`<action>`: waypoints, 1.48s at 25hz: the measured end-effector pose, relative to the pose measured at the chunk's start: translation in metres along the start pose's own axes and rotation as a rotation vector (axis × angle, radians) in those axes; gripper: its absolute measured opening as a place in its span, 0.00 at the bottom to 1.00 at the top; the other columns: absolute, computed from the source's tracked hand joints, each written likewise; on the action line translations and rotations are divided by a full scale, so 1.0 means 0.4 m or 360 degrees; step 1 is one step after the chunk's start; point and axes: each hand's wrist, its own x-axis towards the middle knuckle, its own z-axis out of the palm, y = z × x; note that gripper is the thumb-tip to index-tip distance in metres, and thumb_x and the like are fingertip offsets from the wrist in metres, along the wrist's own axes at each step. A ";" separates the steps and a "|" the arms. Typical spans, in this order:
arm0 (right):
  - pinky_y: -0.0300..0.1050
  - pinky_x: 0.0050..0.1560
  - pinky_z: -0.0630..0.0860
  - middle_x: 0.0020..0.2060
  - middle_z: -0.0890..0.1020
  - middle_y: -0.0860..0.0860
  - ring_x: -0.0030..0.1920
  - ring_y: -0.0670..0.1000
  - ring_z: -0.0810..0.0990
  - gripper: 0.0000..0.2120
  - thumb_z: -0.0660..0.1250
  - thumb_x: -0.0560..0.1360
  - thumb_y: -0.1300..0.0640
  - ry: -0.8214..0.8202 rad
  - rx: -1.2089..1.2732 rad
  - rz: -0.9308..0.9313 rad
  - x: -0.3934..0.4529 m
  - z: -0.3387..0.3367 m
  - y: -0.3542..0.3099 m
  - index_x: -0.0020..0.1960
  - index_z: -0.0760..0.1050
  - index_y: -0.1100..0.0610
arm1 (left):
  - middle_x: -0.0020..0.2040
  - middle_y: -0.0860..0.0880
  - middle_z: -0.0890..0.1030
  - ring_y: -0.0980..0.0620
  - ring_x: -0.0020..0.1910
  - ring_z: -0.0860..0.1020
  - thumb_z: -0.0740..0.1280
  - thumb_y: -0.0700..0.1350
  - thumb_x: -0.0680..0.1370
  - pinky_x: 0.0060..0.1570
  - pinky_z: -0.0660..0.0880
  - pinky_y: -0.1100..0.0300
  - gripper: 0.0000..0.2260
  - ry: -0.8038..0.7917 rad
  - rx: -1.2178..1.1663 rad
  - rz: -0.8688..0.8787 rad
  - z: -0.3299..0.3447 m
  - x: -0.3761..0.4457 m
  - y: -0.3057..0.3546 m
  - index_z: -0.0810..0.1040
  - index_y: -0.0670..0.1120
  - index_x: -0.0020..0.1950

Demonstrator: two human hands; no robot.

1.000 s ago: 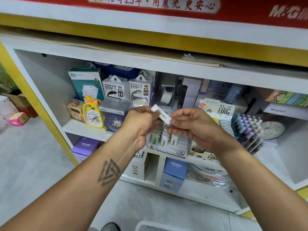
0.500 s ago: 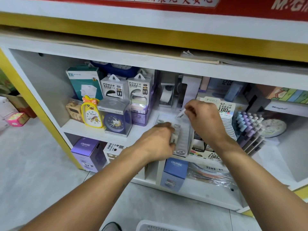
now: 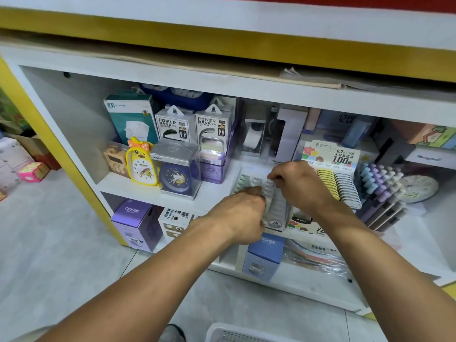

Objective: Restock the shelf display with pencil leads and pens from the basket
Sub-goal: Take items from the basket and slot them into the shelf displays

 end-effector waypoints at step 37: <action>0.54 0.51 0.80 0.72 0.63 0.53 0.67 0.54 0.73 0.32 0.69 0.74 0.64 -0.1540 -0.0280 0.0471 -0.983 0.638 0.010 0.74 0.60 0.57 | 0.65 0.39 0.72 0.40 0.63 0.73 0.71 0.38 0.73 0.56 0.75 0.48 0.31 -0.1241 0.0126 -0.0088 1.004 -0.338 0.101 0.62 0.37 0.72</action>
